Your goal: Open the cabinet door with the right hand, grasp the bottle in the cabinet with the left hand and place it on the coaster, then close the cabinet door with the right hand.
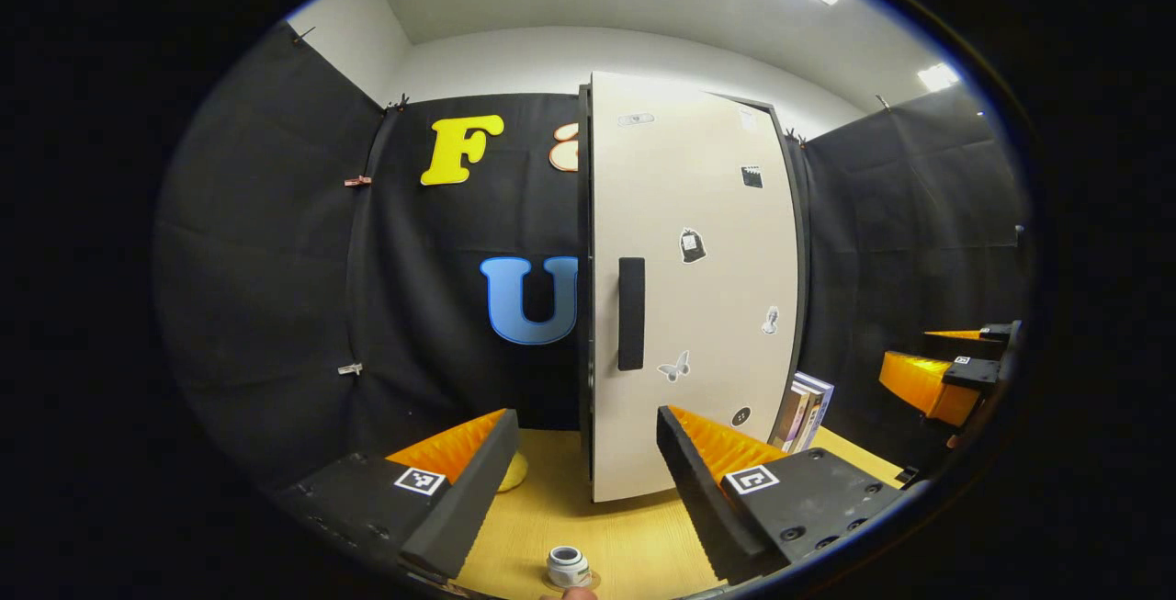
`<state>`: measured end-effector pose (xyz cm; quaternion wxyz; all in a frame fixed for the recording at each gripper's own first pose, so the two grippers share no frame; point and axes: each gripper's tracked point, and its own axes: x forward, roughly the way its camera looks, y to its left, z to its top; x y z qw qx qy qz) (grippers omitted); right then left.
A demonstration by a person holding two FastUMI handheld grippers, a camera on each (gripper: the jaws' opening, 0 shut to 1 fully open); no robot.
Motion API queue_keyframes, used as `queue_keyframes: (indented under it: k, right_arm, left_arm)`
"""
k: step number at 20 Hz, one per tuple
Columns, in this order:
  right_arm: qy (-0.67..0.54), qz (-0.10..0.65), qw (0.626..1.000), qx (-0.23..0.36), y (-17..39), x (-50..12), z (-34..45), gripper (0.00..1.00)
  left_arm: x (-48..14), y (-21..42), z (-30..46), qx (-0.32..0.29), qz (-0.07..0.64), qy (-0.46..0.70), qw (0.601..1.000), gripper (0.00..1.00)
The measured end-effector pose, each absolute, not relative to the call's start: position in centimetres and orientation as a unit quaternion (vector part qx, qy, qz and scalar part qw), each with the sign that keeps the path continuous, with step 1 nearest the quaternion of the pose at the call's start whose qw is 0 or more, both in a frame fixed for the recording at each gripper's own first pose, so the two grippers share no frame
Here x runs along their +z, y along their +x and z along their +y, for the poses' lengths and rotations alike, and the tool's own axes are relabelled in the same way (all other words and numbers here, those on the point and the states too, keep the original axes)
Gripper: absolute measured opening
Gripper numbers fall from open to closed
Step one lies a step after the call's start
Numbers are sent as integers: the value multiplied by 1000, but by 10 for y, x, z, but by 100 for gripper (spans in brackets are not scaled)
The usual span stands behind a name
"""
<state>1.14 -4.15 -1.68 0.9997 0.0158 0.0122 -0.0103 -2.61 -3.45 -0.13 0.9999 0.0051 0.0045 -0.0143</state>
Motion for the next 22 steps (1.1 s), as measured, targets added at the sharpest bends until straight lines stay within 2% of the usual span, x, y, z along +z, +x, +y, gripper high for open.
queue_keyframes:
  k: [22]
  right_arm:
    - [21,10,999,-23,25,-21,-49,98]
  left_arm:
    - [-3,-20,-38,-17,10,6,1000,95]
